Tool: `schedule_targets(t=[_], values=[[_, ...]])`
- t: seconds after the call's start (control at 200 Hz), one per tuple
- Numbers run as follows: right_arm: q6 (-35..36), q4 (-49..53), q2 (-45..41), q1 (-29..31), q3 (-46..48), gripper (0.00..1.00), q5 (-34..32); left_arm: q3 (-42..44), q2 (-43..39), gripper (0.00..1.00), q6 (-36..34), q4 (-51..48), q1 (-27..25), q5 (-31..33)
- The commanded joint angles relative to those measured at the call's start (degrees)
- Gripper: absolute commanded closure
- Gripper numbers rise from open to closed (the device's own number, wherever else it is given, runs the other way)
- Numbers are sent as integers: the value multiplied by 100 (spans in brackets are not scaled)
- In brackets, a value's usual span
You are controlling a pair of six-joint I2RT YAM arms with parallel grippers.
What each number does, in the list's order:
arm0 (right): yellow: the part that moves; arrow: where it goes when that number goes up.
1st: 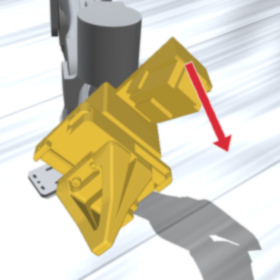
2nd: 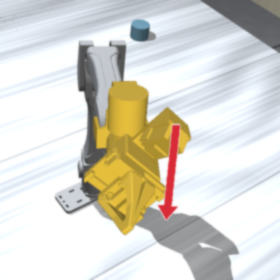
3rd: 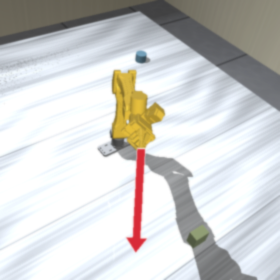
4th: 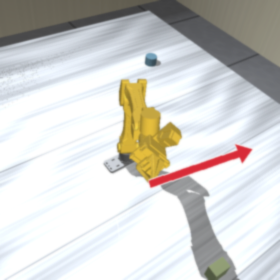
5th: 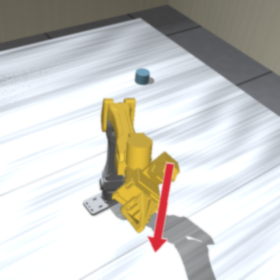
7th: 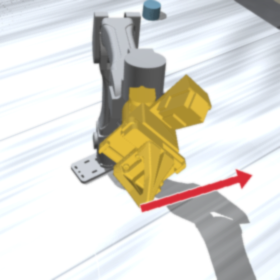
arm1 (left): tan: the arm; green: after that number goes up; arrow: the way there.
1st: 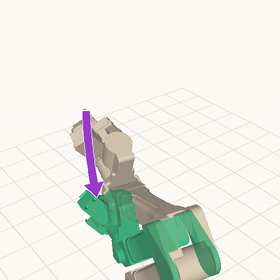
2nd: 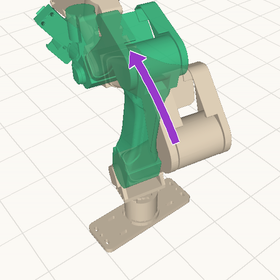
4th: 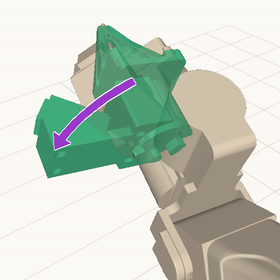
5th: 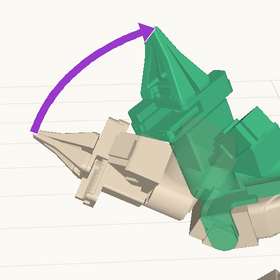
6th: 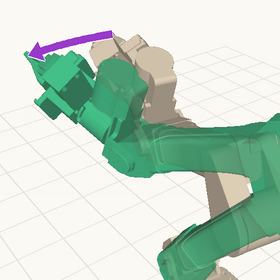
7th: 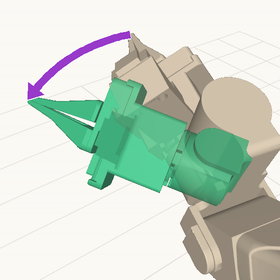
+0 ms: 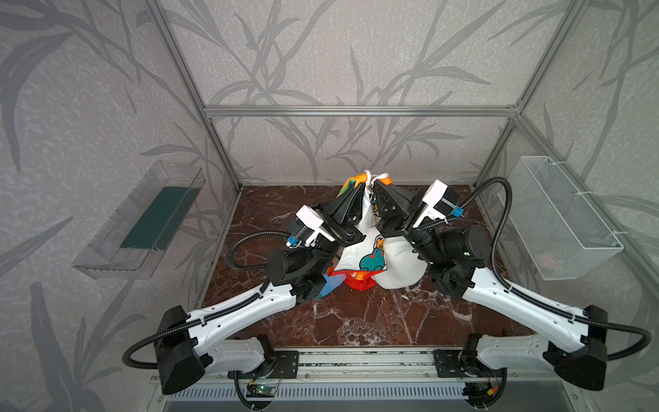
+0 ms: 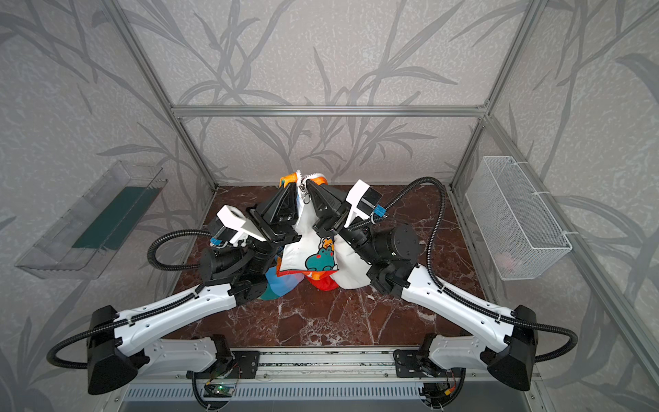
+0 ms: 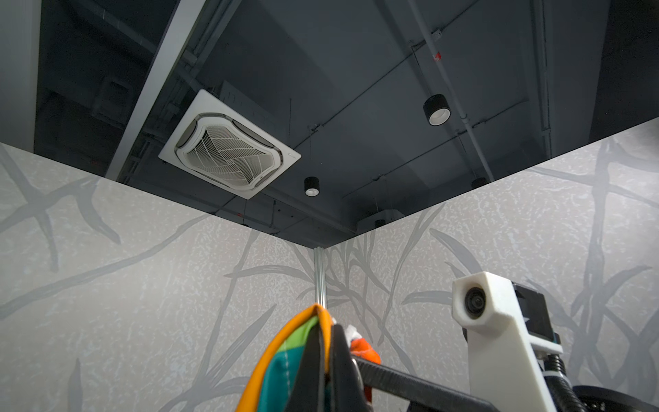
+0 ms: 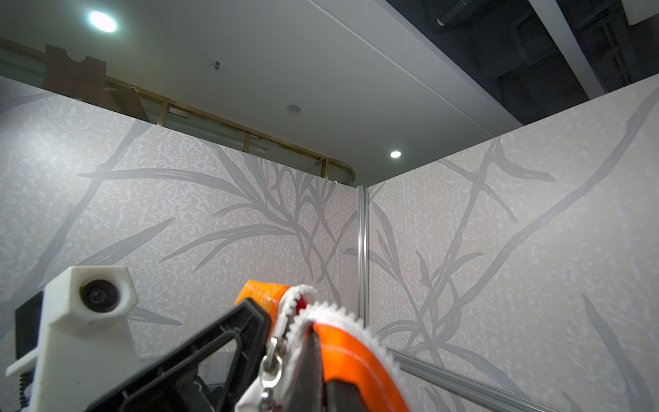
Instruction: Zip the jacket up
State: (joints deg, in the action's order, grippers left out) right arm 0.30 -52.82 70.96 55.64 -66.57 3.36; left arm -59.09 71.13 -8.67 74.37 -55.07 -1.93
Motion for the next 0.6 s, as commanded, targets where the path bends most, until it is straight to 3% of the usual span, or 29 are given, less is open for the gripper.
schedule_targets(t=[0.0,0.175,0.595], values=[[-264,-916,23,103,-128,100,-55,-214,153,100,-364,254,-18,57],[-399,-1123,93,149,-161,100,-156,-404,310,100,-528,390,-30,2],[-57,-1102,172,149,-280,100,-256,-574,327,100,5,590,-158,-44]])
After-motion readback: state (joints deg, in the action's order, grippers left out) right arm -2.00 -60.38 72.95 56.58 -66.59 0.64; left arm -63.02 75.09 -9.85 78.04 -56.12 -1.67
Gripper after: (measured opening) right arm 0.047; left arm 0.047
